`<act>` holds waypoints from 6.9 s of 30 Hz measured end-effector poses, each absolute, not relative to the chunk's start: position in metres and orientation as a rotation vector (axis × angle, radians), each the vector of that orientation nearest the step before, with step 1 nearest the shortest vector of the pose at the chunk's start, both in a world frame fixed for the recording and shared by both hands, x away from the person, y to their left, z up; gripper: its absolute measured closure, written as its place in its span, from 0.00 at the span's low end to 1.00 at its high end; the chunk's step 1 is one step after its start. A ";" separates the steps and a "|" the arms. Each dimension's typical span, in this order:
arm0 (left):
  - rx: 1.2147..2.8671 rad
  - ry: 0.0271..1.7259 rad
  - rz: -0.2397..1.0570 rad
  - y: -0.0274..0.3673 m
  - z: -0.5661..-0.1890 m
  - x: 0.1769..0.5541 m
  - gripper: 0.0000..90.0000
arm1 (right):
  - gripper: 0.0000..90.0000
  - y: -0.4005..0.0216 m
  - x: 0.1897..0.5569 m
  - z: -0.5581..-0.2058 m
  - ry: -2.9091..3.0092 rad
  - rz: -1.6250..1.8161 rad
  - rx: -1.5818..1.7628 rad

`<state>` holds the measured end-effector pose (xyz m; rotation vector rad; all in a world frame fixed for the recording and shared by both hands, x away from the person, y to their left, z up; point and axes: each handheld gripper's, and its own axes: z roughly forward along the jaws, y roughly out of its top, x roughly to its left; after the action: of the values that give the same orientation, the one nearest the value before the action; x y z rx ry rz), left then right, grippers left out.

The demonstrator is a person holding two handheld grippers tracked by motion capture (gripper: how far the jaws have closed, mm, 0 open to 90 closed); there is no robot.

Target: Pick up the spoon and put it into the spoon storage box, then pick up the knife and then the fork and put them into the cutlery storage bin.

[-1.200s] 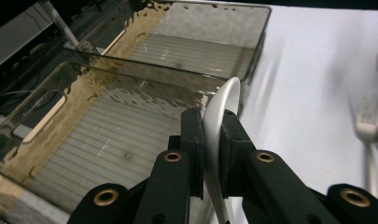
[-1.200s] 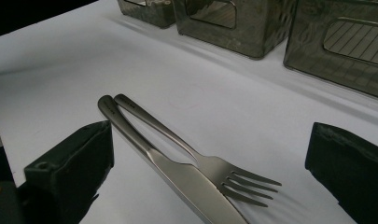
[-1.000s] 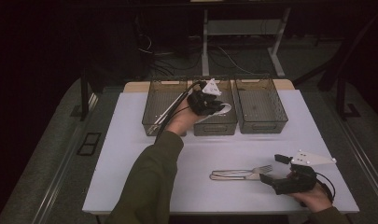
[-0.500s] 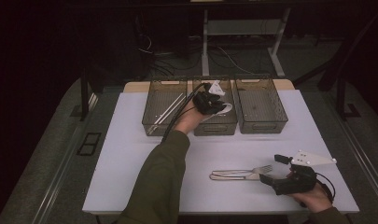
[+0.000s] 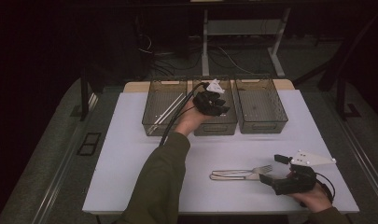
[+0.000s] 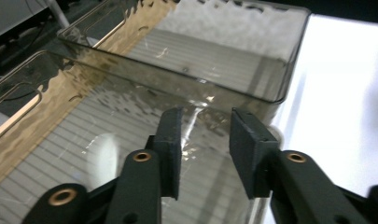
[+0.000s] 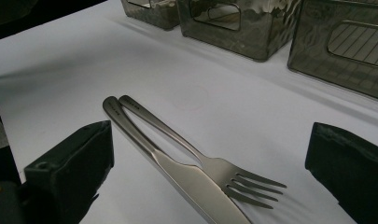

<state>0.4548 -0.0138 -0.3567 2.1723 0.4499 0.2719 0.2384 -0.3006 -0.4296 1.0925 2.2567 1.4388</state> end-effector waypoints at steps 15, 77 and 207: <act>2.100 0.495 0.172 0.010 -0.338 0.416 0.48 | 0.01 -0.301 0.239 -0.430 2.262 1.425 1.099; 1.978 0.653 0.219 0.169 -0.427 0.263 0.05 | 0.25 -0.307 0.251 -0.420 2.373 1.416 1.055; 2.036 0.618 0.204 0.158 -0.431 0.264 0.00 | 0.94 -0.209 0.335 -0.422 3.033 0.487 0.389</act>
<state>0.2640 0.1577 -0.4312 2.0357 0.6177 0.2038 0.3351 -0.2090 -0.4215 0.3891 3.0328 0.4868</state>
